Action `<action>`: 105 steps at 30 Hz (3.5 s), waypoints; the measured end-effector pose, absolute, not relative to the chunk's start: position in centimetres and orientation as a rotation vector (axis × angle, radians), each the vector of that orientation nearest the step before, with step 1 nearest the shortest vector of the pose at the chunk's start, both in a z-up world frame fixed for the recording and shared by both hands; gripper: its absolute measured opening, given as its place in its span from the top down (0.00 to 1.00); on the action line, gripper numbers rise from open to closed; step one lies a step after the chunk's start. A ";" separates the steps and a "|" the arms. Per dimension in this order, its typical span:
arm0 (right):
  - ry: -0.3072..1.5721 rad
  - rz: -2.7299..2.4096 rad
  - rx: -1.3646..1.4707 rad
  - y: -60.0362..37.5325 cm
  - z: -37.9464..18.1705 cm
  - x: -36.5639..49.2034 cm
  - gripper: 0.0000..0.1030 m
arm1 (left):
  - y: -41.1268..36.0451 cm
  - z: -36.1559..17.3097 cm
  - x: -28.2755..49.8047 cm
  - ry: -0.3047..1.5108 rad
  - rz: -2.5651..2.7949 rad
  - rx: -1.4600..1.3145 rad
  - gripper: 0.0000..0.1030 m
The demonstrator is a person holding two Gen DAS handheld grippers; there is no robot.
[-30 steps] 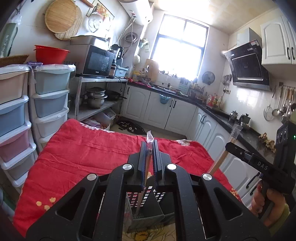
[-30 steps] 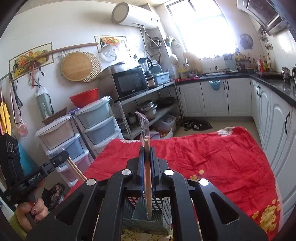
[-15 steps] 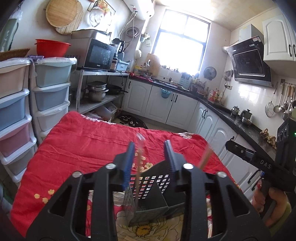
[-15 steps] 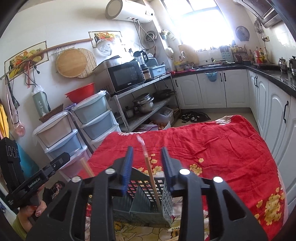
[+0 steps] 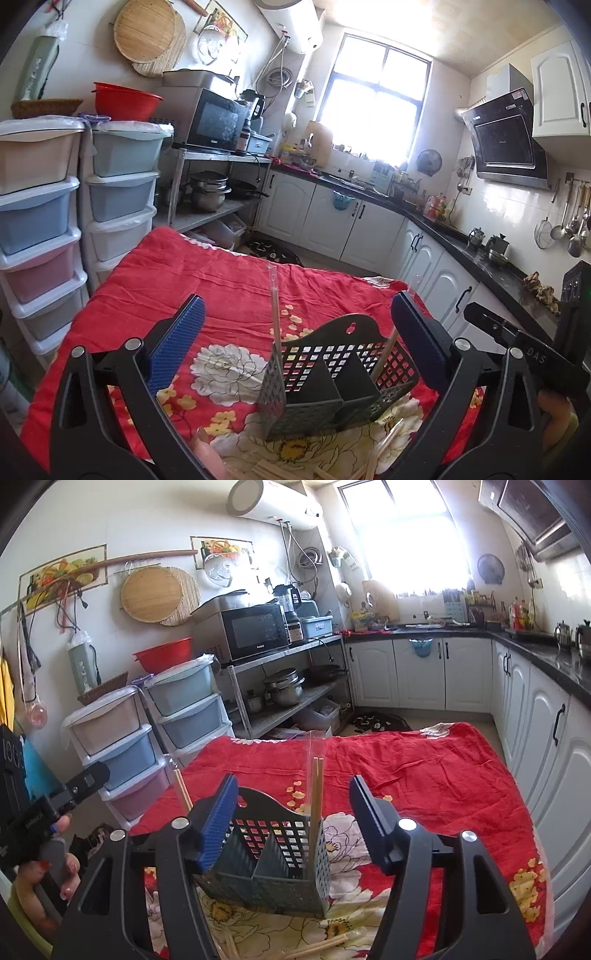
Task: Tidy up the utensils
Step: 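Open the right tool to drop its chopstick into the caddy while the left tool releases its own, then move both open tools back down toward the chopstick pile, then close the right tool on another wrapped chopstick while the left tool grasps one too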
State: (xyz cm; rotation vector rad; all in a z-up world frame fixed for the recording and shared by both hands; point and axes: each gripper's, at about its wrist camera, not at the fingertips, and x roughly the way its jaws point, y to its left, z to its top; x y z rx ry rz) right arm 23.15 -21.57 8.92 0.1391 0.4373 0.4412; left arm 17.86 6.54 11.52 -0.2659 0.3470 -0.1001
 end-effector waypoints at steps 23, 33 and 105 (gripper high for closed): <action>0.420 0.470 0.063 -21.2 8.1 18.8 0.32 | 6.4 10.0 13.7 0.337 -0.075 -0.254 0.10; 0.456 0.485 0.032 -20.9 6.6 17.2 0.31 | 6.5 8.0 12.2 0.375 -0.066 -0.270 0.10; 0.988 0.601 0.098 -16.9 -7.5 18.5 0.59 | 12.1 -8.1 16.4 0.867 -0.141 -0.786 0.61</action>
